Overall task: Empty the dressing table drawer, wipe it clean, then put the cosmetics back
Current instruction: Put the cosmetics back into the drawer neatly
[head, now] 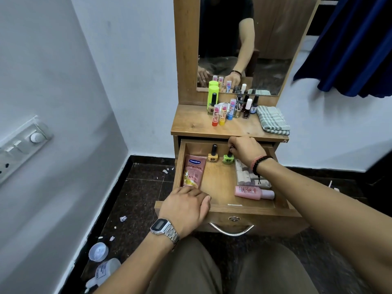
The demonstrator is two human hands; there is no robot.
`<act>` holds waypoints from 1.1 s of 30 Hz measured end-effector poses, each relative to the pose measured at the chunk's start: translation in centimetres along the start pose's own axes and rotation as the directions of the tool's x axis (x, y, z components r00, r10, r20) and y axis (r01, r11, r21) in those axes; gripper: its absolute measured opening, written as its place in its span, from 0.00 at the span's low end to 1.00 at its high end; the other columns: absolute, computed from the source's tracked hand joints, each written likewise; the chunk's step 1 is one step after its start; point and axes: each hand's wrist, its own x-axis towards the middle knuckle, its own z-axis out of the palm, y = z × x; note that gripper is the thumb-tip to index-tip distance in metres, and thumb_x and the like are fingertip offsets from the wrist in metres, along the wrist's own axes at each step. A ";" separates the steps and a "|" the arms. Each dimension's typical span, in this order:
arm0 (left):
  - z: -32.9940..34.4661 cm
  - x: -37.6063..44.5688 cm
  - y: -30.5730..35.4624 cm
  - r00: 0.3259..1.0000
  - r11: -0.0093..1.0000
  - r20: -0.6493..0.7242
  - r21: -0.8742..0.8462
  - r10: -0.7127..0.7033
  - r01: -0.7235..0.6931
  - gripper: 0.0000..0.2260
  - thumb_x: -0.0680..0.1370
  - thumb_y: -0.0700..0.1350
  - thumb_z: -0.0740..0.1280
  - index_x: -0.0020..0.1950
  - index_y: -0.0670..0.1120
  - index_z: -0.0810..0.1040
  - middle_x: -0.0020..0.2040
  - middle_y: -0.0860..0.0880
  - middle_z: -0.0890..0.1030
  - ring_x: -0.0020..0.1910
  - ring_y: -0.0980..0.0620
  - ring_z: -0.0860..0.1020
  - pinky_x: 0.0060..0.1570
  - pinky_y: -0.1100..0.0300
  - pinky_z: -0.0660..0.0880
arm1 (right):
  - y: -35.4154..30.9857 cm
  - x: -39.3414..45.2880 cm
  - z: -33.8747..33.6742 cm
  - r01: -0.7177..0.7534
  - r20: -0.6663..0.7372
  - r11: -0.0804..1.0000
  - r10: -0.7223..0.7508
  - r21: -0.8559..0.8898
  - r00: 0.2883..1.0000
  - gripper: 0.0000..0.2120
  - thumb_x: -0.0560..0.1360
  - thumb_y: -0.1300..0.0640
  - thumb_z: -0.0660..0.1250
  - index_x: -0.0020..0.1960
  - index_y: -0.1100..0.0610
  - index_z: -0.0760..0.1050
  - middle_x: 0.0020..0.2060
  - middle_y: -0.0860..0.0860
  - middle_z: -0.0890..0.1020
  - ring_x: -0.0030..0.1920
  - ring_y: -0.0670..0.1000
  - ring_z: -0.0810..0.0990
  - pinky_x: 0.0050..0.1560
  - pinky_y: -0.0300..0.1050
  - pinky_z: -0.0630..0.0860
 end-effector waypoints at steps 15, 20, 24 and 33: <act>0.1 0.0 -0.1 1.000 1.000 -0.025 0.011 0.014 -0.013 0.23 0.80 0.56 0.46 0.49 0.54 0.81 0.46 0.57 0.83 0.50 0.56 0.78 0.51 0.59 0.71 | 0.5 -0.3 1.6 0.018 -0.016 0.998 -0.019 -0.068 1.000 0.11 0.78 0.55 0.63 0.59 0.54 0.67 0.48 0.58 0.81 0.47 0.62 0.79 0.41 0.50 0.75; 0.3 0.0 -0.1 0.998 0.999 -0.054 0.039 0.023 -0.021 0.21 0.80 0.55 0.49 0.46 0.54 0.82 0.43 0.58 0.83 0.46 0.57 0.79 0.48 0.60 0.72 | -0.3 -1.0 0.2 0.074 -0.096 0.997 -0.077 -0.029 0.992 0.10 0.78 0.51 0.64 0.56 0.53 0.67 0.47 0.54 0.80 0.44 0.58 0.79 0.41 0.50 0.76; 0.3 0.0 -0.1 0.997 0.999 -0.066 0.026 0.030 -0.028 0.21 0.80 0.55 0.49 0.45 0.54 0.82 0.42 0.58 0.83 0.46 0.57 0.79 0.48 0.60 0.72 | -2.8 0.3 -3.5 0.182 -0.291 0.971 -0.131 0.157 0.948 0.04 0.78 0.53 0.64 0.50 0.53 0.72 0.39 0.45 0.75 0.38 0.46 0.75 0.36 0.38 0.72; 0.6 0.1 -0.1 0.996 0.999 -0.079 0.017 0.032 -0.030 0.21 0.80 0.55 0.50 0.44 0.54 0.82 0.41 0.58 0.82 0.45 0.58 0.79 0.47 0.60 0.73 | -4.5 12.1 -11.4 0.091 -0.274 0.993 -0.067 0.074 0.959 0.11 0.76 0.60 0.65 0.56 0.52 0.79 0.54 0.55 0.81 0.55 0.57 0.79 0.58 0.50 0.75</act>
